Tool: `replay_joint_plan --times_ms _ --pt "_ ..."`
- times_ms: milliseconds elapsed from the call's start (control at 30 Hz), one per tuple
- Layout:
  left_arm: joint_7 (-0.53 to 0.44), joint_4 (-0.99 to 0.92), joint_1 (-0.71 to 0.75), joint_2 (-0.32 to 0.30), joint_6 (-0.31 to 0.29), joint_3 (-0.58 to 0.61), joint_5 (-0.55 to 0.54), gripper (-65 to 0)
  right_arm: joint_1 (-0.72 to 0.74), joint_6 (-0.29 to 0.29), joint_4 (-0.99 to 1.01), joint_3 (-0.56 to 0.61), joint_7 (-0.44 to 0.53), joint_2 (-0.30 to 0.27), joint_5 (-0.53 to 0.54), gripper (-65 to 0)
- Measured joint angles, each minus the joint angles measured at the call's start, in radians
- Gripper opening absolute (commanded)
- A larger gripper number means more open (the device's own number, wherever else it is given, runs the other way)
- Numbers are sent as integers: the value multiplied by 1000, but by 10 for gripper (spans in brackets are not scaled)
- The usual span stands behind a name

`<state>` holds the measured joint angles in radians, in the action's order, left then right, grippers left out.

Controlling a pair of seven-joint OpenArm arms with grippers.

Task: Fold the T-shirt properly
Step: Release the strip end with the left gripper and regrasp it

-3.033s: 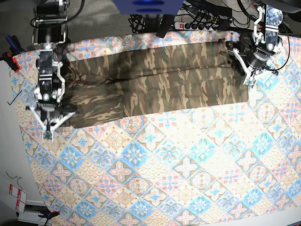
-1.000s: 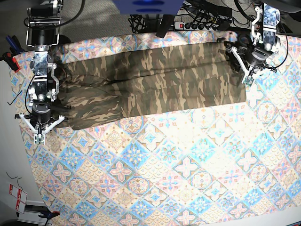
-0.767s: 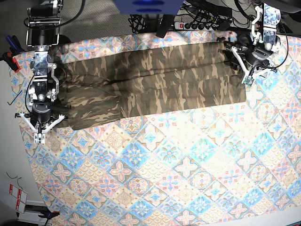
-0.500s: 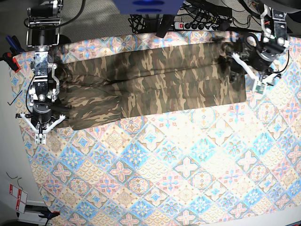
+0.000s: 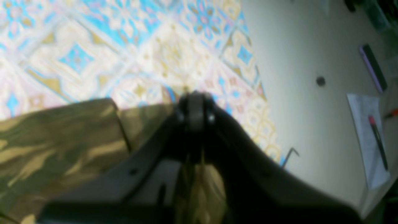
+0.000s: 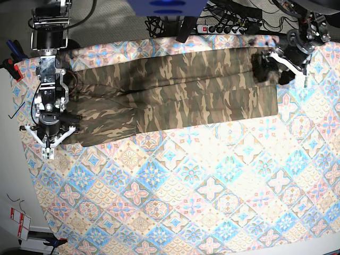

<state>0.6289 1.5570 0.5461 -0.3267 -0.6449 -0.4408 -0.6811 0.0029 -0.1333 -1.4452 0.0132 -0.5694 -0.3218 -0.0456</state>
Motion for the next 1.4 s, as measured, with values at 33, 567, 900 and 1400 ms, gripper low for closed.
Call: replay_joint_plan --times_ms 33,567,900,1400 --pt "-15 -20 -1 2 -2 0 -1 -121 -2 -3 0 0 -2 -1 0 -643" --pt "-64 -117 -3 3 5 -138 32 -121 -3 -1 53 0 -4 2 0 -643" --pt "-71 -173 -102 59 -3 -133 126 -121 -2 -3 53 0 -1 0 0 -643" --pt "-106 -267 -153 60 1 -55 140 -252 -3 -2 53 0 -1 0 0 -643"
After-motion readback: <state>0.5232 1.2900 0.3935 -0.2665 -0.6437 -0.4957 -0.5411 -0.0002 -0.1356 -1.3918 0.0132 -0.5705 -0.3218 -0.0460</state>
